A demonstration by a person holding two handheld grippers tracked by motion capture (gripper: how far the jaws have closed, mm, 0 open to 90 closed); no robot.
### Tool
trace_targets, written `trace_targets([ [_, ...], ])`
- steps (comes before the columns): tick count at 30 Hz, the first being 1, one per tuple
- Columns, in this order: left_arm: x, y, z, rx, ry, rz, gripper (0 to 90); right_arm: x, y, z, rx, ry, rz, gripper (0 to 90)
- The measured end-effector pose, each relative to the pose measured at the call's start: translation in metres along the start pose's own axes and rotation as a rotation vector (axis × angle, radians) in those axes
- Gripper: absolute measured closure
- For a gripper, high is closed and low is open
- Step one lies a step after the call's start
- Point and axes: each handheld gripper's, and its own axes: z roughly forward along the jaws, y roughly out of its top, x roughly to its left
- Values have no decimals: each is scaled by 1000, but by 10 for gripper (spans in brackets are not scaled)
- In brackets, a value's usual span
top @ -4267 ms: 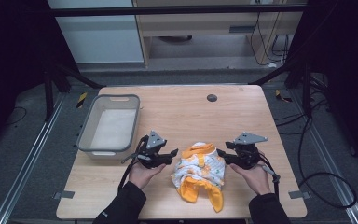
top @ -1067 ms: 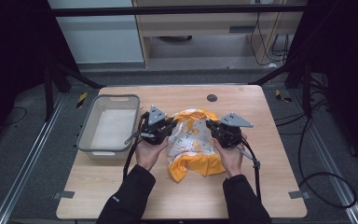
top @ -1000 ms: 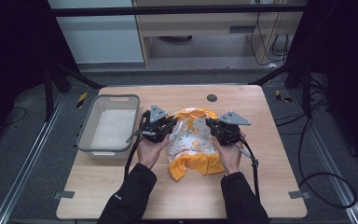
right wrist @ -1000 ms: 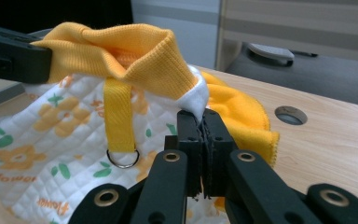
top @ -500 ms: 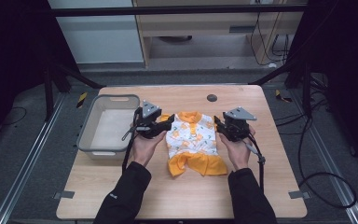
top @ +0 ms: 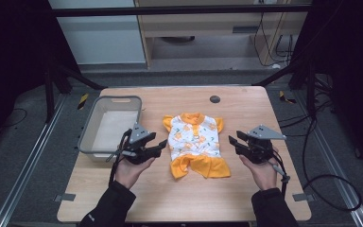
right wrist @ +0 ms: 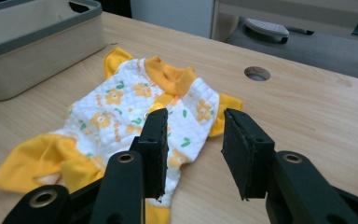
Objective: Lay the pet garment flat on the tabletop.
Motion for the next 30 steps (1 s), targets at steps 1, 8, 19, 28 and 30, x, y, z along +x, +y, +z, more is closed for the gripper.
trace_targets([
  [1,-1,-4,-3,3,-2,0,472,0,0,0,0,0,0,604],
  [8,-5,-29,-16,38,-37,-39,515,9,-18,-12,43,41,-13,614],
  [19,-19,-62,-1,127,-56,-33,537,16,-48,-6,122,79,-14,634],
  [28,-37,-70,11,165,-76,4,520,22,-68,-2,185,93,-29,635],
  [30,-38,-70,14,172,-77,6,519,22,-69,0,188,96,-23,635],
])
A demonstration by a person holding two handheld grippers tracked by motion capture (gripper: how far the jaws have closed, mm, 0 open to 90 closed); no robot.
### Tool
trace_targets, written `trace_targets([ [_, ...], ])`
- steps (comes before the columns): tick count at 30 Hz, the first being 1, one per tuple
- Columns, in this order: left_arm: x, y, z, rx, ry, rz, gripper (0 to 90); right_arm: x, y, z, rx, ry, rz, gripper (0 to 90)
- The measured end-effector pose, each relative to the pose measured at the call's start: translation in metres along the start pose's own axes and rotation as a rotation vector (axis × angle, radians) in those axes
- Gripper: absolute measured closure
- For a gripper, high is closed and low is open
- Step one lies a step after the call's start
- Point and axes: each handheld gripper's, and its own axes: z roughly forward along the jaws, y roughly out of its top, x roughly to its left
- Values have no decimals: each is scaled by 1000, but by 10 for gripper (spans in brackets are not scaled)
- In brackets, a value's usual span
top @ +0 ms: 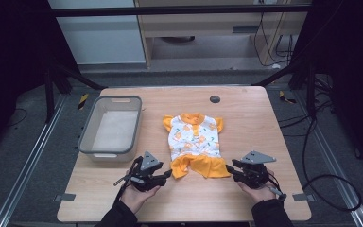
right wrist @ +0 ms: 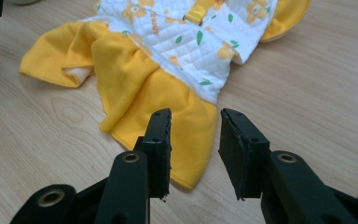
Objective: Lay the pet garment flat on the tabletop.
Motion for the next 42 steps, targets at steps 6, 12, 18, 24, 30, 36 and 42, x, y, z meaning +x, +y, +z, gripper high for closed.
trace_targets([
  [6,-3,0,16,34,-19,-44,524,-1,-7,12,49,-1,-2,634],
  [12,-9,-2,30,91,-20,-37,547,-3,-11,22,83,4,13,640],
  [18,-8,-5,36,142,-13,-56,696,-1,-13,31,132,8,-1,691],
  [24,-7,-5,37,147,-14,-62,830,2,-14,33,161,2,-5,815],
  [30,-3,-4,29,131,-21,-65,853,1,-12,28,163,31,9,874],
  [36,8,-2,9,102,-40,-68,857,-7,-10,10,126,30,17,876],
  [42,17,-3,-1,105,-27,-52,858,-15,-10,8,125,31,32,873],
])
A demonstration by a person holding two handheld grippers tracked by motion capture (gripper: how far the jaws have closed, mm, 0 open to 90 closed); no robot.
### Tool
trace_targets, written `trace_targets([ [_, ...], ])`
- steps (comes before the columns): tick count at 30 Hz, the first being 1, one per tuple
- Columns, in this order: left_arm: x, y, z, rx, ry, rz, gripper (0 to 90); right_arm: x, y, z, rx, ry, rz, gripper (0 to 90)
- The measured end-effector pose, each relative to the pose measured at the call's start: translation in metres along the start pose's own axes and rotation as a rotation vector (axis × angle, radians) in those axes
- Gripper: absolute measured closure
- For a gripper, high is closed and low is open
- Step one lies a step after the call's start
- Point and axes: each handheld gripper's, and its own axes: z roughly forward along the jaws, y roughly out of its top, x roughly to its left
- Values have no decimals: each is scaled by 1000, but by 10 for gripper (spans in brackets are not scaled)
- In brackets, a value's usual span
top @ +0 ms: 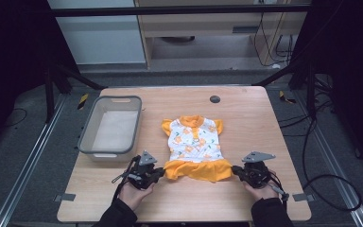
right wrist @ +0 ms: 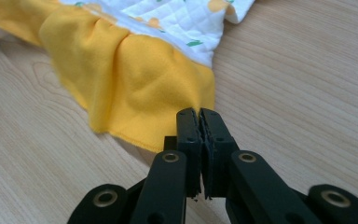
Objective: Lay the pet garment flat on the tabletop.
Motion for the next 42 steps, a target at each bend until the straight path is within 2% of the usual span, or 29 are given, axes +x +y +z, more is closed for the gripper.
trace_targets([
  [5,8,-2,6,36,22,8,859,-3,1,4,12,-19,6,870],
  [8,6,-3,10,47,25,17,853,-2,2,8,19,-34,-10,865],
  [11,5,-3,6,19,23,13,783,-1,2,5,0,-43,-12,850],
  [12,4,-1,0,-20,31,12,744,-1,2,0,-32,-44,-9,839],
  [13,4,-1,0,-20,31,12,731,-1,2,0,-32,-44,-9,839],
  [14,2,2,-7,-65,30,11,723,0,4,-5,-68,-49,-7,847],
  [15,2,2,-7,-65,30,11,720,0,4,-5,-68,-49,-7,847],
  [16,-1,7,-12,-103,38,20,722,1,6,-8,-104,-44,-2,875],
  [17,-1,7,-12,-103,38,20,726,1,6,-8,-104,-44,-2,875],
  [18,-3,12,-13,-125,45,33,741,2,10,-9,-136,-35,3,897],
  [21,-5,19,-10,-142,56,41,799,4,14,-8,-166,-21,1,900],
  [22,-8,26,-4,-139,61,54,815,6,18,-4,-180,-11,-1,900],
  [23,-8,26,-4,-139,61,54,829,6,19,-1,-181,-7,-1,900],
  [25,-10,33,8,-132,57,56,841,8,22,4,-181,1,-2,900],
  [26,-11,37,17,-127,44,50,851,10,25,13,-166,8,-3,900],
  [27,-11,37,17,-127,44,50,853,10,25,13,-166,8,-3,900],
  [28,-12,41,29,-112,33,50,854,13,27,23,-148,16,-10,900],
  [29,-12,41,29,-112,33,50,854,13,27,23,-148,16,-10,900],
  [31,-14,41,42,-86,31,59,854,15,28,32,-136,33,-12,900],
  [32,-14,39,50,-56,33,68,854,18,28,38,-119,34,-18,900],
  [33,-14,39,50,-56,33,68,854,18,28,38,-119,34,-18,900],
  [34,-14,34,55,-25,30,65,854,20,27,44,-98,41,-27,900],
  [39,-13,27,57,-4,14,57,858,23,23,48,-57,47,-44,900],
  [42,-15,20,55,15,11,75,860,27,19,49,-30,62,-49,899],
])
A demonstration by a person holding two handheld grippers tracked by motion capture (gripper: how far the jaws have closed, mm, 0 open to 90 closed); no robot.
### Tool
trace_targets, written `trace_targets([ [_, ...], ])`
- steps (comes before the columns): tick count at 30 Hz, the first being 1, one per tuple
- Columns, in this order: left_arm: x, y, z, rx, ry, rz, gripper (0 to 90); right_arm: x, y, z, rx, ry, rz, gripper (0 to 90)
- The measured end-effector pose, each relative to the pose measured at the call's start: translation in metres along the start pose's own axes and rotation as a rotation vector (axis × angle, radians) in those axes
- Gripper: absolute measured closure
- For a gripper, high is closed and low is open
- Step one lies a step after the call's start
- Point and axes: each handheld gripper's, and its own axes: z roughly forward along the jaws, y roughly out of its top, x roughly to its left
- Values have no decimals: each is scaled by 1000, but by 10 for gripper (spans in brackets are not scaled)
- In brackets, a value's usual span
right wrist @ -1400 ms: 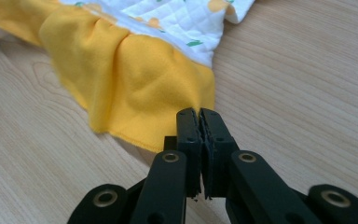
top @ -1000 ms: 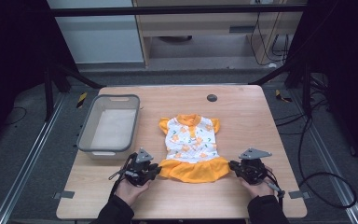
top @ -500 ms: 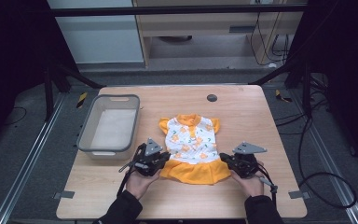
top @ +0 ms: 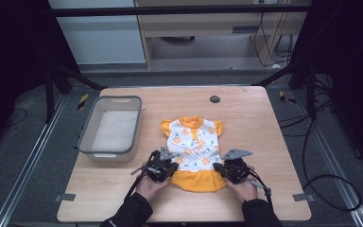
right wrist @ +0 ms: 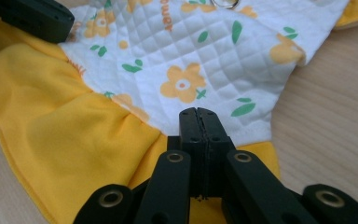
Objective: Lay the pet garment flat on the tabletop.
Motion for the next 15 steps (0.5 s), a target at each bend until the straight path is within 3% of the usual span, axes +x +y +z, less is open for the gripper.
trace_targets([
  [4,-1,-4,-2,12,-8,2,861,6,-4,0,29,18,-22,899],
  [15,-9,-14,-10,26,-19,34,861,16,-13,-8,51,71,-17,899],
])
